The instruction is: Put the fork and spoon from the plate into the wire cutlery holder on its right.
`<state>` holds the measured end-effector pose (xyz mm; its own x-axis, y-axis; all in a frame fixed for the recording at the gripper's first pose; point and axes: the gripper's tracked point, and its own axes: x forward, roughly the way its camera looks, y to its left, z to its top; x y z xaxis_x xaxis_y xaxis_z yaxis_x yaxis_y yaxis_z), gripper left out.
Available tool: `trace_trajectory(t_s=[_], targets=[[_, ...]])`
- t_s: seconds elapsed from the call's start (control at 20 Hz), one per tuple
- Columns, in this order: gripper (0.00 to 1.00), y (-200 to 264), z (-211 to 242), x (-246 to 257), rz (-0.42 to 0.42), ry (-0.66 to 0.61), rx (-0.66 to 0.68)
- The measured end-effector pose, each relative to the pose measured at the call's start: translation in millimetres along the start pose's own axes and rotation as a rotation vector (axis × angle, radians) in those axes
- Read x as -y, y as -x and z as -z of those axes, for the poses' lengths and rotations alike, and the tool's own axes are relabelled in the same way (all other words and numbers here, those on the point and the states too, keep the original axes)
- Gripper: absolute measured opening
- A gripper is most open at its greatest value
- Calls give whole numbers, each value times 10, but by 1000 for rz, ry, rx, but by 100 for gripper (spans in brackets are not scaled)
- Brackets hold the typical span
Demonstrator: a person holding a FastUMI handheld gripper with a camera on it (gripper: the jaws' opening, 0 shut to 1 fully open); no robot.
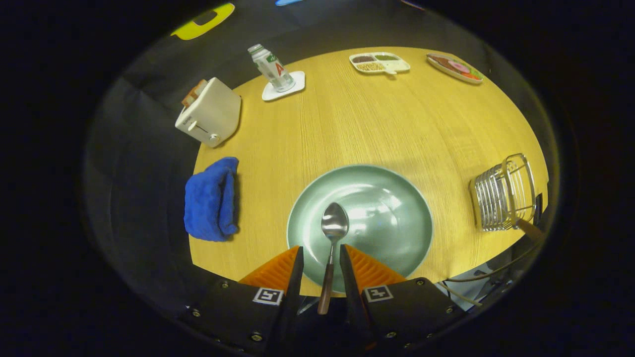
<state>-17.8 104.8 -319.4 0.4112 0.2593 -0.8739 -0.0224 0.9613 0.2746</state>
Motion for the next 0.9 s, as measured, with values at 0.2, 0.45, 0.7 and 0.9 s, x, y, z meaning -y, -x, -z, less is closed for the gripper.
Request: trace_trajectory(t_s=[0.2, 0.45, 0.7, 0.9], targets=[[45, -262, 181, 63, 22, -19, -78], [45, -497, 344, 96, 35, -102, -168], [11, -621, 422, 127, 55, -171, -220], [11, -598, 424, 124, 48, -152, -236]])
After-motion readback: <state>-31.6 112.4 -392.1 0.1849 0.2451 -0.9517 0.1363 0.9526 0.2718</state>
